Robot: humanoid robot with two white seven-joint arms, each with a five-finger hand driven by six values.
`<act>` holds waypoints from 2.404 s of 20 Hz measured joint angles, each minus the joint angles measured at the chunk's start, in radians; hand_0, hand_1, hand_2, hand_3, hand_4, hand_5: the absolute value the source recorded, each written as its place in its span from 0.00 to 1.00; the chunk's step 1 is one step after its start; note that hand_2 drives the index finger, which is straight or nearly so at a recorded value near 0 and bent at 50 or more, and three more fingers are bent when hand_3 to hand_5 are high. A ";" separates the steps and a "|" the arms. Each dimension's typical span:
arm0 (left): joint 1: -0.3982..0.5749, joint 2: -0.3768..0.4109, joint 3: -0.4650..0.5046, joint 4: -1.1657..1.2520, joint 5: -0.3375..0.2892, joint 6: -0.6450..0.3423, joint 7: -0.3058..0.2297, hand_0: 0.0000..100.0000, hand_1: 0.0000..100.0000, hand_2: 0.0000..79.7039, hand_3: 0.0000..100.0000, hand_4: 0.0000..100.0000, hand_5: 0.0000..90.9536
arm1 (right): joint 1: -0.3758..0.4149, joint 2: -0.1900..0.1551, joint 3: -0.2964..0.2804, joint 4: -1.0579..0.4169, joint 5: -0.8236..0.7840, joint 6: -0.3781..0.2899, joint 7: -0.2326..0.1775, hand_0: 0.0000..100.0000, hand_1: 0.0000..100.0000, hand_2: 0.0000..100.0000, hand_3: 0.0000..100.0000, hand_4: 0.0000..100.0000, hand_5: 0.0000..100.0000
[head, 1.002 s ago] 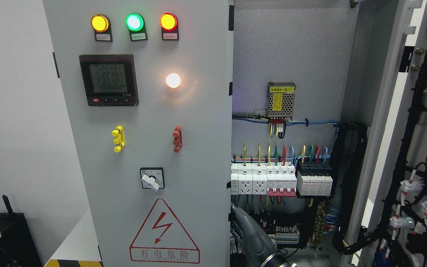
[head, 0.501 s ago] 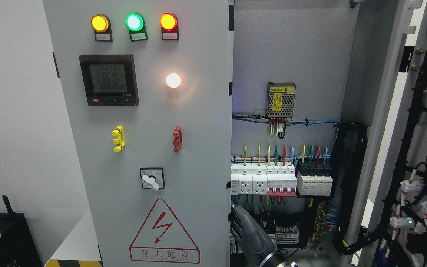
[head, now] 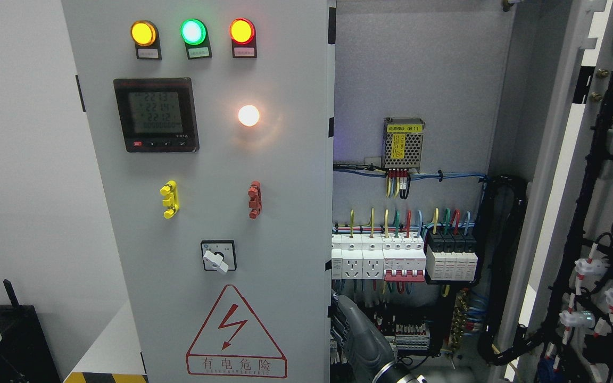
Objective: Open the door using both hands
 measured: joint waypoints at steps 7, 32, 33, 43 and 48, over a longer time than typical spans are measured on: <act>0.000 0.000 0.000 0.000 0.000 0.000 -0.004 0.00 0.00 0.00 0.00 0.00 0.00 | -0.001 -0.011 -0.001 0.002 -0.001 -0.001 0.014 0.38 0.00 0.00 0.00 0.00 0.00; 0.000 0.000 0.000 0.000 0.000 0.000 0.001 0.00 0.00 0.00 0.00 0.00 0.00 | -0.006 -0.023 0.000 0.008 -0.025 -0.004 0.019 0.38 0.00 0.00 0.00 0.00 0.00; 0.000 0.000 0.000 0.000 0.000 0.000 0.001 0.00 0.00 0.00 0.00 0.00 0.00 | -0.006 -0.021 0.000 0.008 -0.025 -0.004 0.023 0.38 0.00 0.00 0.00 0.00 0.00; 0.000 0.000 0.000 0.000 0.000 0.000 0.001 0.00 0.00 0.00 0.00 0.00 0.00 | -0.009 -0.008 -0.001 0.010 -0.025 -0.004 0.046 0.38 0.00 0.00 0.00 0.00 0.00; 0.000 0.000 0.000 0.000 0.000 0.000 0.001 0.00 0.00 0.00 0.00 0.00 0.00 | -0.010 -0.005 -0.001 0.010 -0.025 -0.004 0.054 0.38 0.00 0.00 0.00 0.00 0.00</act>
